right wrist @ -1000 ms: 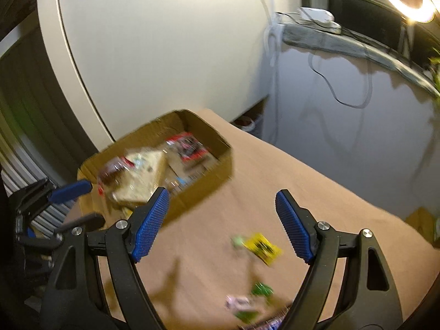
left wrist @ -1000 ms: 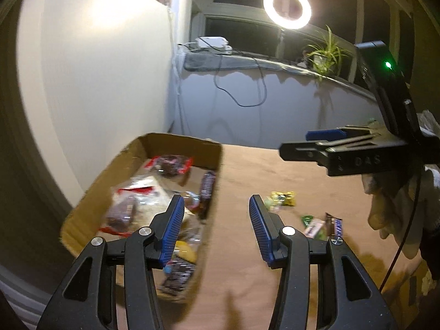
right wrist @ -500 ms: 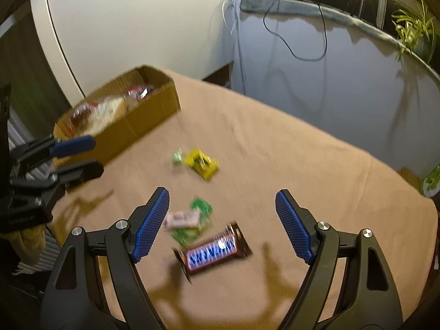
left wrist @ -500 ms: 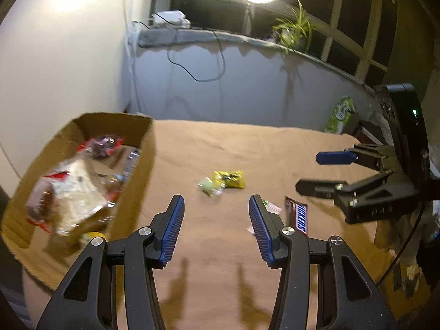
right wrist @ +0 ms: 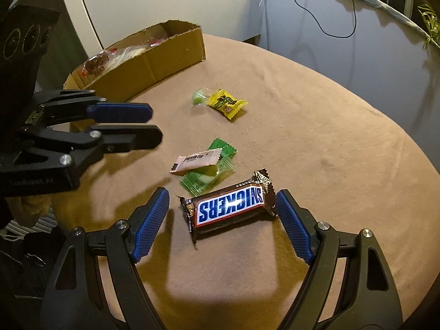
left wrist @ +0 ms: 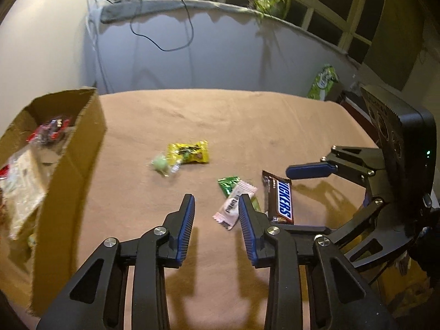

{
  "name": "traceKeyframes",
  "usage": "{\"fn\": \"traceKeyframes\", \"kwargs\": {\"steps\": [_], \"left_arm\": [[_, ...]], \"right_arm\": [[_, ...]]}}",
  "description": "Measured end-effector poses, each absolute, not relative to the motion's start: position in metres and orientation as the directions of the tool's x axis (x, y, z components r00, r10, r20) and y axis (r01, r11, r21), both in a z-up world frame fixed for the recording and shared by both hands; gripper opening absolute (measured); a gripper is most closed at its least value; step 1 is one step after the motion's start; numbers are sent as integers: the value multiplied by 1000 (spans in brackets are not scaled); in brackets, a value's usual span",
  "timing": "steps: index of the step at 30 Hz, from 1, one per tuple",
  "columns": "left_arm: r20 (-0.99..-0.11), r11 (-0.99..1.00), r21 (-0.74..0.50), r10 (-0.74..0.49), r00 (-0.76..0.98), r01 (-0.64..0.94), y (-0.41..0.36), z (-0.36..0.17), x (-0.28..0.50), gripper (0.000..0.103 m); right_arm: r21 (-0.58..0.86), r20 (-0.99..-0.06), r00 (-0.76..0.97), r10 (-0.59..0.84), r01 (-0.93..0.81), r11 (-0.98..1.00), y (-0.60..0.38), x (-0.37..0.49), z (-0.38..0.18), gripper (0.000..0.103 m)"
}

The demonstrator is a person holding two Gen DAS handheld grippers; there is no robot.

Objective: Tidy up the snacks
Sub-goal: 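Grasp the Snickers bar with the right tool while the left grasps the white-pink packet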

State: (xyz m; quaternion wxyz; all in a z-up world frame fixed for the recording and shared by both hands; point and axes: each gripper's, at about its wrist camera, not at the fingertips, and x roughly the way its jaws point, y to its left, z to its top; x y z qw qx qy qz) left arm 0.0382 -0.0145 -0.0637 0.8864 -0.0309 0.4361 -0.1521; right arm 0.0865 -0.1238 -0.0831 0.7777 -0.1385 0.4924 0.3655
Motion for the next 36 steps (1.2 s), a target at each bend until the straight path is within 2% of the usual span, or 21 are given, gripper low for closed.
{"fn": "traceKeyframes", "kwargs": {"steps": [14,18,24,29,31,34,36], "left_arm": [[-815,937,-159,-303,494,313,-40,-83,57,31],[-821,933,-158,-305,482,322,-42,-87,61,26],[-818,933,-155,-305,488,325,-46,-88,62,14],[-816,939,-142,-291,500,315,-41,-88,60,11],[-817,940,-134,-283,502,312,-39,-89,59,11],[-820,943,-119,-270,504,312,-38,-89,60,19],[-820,949,-105,-251,514,297,-38,-90,61,31]], "right_arm": [[154,-870,220,442,-730,666,-121,97,-93,82],[150,-872,217,439,-736,660,-119,96,-94,82],[154,-873,210,440,-737,658,-121,97,-95,71],[151,-874,213,438,-737,659,-122,97,-94,65],[146,-874,216,435,-737,660,-123,97,-94,64],[140,-876,223,428,-731,668,-126,98,-93,62],[132,-877,234,420,-723,678,-130,98,-93,60]]}}
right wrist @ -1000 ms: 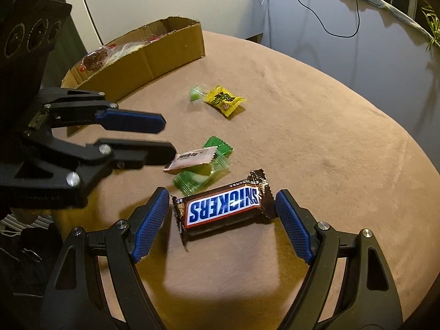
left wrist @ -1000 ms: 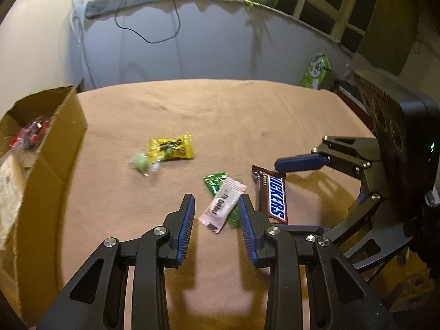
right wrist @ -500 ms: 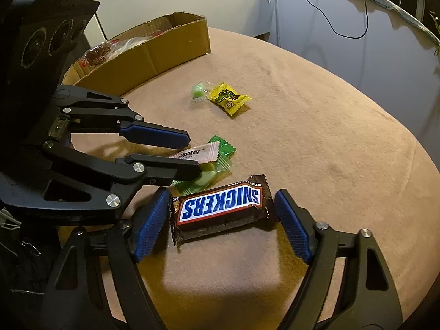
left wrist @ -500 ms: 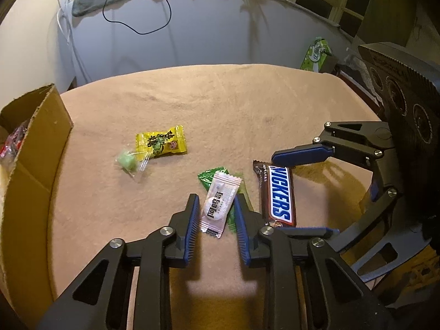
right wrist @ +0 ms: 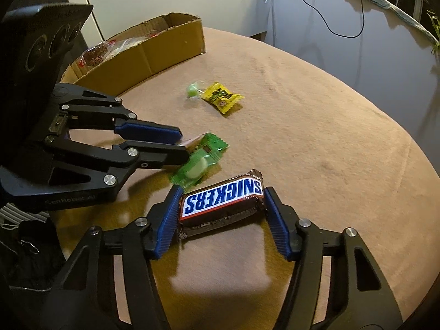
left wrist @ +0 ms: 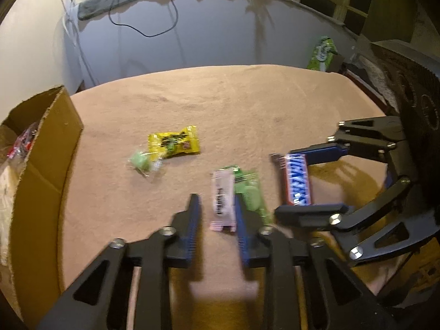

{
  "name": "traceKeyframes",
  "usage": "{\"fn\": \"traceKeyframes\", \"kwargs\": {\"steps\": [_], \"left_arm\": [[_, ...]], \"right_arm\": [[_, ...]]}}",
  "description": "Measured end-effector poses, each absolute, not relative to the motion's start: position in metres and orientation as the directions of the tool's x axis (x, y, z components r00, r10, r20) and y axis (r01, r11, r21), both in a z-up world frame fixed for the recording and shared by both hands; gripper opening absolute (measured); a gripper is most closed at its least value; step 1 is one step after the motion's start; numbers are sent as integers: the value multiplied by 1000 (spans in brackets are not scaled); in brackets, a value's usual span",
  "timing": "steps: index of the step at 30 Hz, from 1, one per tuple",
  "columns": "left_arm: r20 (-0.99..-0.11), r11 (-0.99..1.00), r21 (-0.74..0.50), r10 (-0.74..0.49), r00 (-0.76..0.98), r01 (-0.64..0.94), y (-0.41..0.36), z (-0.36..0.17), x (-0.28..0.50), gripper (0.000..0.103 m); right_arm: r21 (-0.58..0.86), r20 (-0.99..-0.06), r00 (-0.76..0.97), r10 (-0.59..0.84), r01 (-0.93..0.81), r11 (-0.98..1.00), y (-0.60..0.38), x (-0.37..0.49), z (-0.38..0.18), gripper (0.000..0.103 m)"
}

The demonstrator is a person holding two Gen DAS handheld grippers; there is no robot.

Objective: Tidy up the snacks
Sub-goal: 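Grasp the Snickers bar with the right tool while the left grasps the white-pink packet, then carry the Snickers bar into the box with the right tool while the left carries the white packet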

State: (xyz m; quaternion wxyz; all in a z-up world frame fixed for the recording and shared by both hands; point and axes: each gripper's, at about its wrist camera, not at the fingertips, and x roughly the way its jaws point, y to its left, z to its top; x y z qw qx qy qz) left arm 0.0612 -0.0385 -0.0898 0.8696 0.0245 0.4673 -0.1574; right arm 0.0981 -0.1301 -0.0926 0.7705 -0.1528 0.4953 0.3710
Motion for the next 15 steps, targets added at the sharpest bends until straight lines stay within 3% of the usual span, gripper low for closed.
{"fn": "traceKeyframes", "kwargs": {"steps": [4,8,15], "left_arm": [[-819,952,-107,-249,517,288,-40,-93,64,32],[-820,952,-81,-233,522,297,-46,-98,67,18],[-816,962,-80,-214,536,262,-43,-97,66,17]], "right_arm": [[125,-878,251,407,-702,701,-139,101,-92,60],[132,-876,256,409,-688,714,-146,104,-92,59],[136,-866,273,419,-677,724,-151,104,-89,59]]}}
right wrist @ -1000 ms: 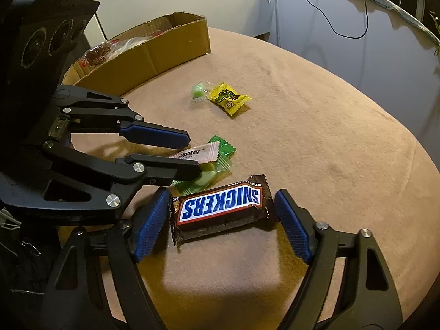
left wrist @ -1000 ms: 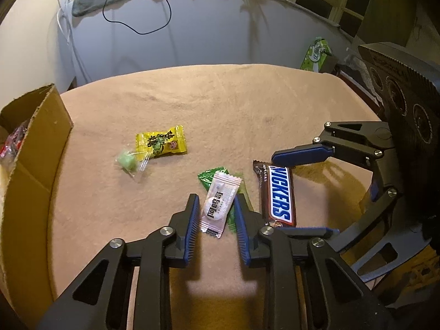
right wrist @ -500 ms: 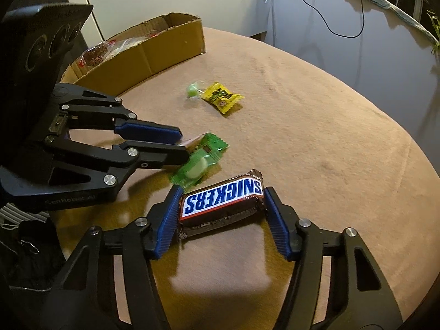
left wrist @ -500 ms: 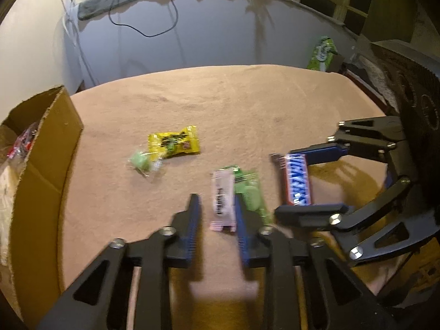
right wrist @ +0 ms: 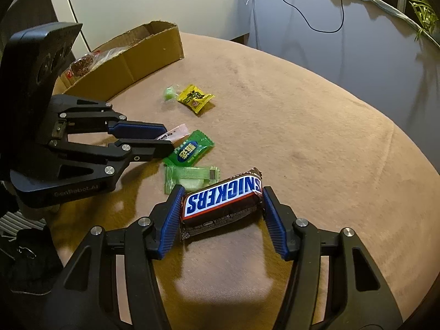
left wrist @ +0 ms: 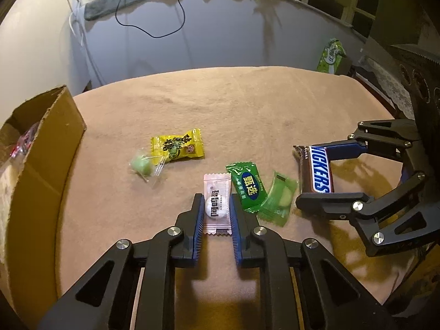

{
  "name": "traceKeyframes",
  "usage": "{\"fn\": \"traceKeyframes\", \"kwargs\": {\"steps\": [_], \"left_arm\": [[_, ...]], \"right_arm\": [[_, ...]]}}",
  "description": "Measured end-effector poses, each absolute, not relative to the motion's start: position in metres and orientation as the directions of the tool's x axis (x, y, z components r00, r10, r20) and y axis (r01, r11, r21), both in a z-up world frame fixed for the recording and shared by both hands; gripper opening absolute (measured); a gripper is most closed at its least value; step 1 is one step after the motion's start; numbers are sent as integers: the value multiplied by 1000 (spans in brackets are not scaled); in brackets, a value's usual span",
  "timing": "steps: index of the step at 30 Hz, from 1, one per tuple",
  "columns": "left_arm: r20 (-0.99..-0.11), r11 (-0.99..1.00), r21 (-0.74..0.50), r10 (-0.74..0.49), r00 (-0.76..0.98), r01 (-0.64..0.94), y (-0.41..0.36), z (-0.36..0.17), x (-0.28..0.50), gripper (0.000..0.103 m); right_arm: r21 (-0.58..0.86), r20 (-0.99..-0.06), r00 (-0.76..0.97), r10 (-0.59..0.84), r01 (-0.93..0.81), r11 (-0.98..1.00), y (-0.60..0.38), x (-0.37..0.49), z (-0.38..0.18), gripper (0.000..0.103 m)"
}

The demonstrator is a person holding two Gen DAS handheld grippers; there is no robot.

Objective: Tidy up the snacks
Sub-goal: 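Carry the Snickers bar into the box with the right tool while the left carries the white packet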

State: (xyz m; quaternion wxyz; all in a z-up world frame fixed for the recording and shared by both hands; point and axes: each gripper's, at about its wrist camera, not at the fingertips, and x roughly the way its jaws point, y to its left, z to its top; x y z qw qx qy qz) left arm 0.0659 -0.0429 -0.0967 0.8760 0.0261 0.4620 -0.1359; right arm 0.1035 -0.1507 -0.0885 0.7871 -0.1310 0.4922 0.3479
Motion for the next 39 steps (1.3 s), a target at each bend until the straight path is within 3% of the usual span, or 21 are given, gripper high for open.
{"fn": "traceKeyframes", "kwargs": {"steps": [16,39], "left_arm": [[-743,979,-37,-160,650,198,-18,-59,42,17],[-647,999,-40,-28,762,3,86,-21,9,17]], "right_arm": [[127,-829,325,456,-684,718,-133,104,-51,58],[140,-772,297,562,-783,606,1,121,-10,58]]}}
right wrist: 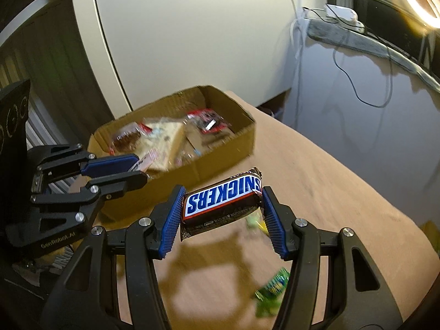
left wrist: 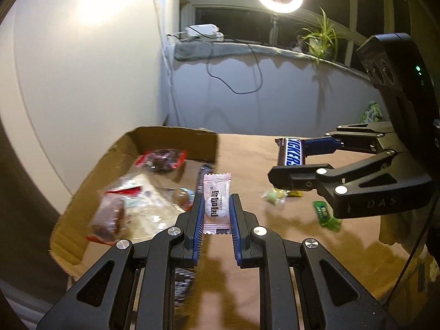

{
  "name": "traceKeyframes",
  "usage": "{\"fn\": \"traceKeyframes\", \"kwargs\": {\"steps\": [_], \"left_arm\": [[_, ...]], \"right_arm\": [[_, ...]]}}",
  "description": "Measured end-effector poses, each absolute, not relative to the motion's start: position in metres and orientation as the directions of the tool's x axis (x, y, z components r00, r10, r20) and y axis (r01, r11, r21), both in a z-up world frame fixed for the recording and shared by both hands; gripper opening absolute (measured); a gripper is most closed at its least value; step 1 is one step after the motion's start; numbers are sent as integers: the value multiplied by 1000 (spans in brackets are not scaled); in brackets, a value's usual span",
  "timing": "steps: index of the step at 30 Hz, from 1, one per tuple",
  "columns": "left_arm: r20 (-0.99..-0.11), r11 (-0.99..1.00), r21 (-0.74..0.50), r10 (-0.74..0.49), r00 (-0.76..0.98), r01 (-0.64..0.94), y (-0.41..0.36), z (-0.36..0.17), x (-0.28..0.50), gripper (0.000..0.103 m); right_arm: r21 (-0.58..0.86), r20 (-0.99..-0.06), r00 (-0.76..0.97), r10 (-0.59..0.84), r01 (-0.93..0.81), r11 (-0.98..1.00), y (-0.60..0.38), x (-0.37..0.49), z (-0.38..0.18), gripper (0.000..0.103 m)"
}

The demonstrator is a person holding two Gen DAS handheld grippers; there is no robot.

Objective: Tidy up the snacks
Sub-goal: 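Carry the Snickers bar into the box with the right tool while the left carries the white packet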

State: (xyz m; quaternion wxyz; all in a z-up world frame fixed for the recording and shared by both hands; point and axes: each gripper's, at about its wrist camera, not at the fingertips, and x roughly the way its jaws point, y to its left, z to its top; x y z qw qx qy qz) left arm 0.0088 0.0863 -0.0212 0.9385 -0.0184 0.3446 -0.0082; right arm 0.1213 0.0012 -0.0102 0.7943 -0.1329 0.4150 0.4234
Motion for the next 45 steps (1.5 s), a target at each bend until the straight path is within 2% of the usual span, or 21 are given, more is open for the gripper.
{"fn": "traceKeyframes", "kwargs": {"steps": [20,34,41,45], "left_arm": [[-636,993,-55,48,770,-108,144,-22,1,17],[-639,991,-52,62,767,-124,154,-23,1,18],[-635,991,-50,67,769,-128,153,-22,2,19],[-633,990,-51,72,771,-134,153,-22,2,33]], "right_arm": [[169,-770,214,601,-840,516,96,136,-20,58],[162,-778,201,595,-851,499,116,141,-25,59],[148,-773,219,596,-851,504,117,141,-22,66],[143,-767,229,599,-849,508,116,142,-18,70]]}}
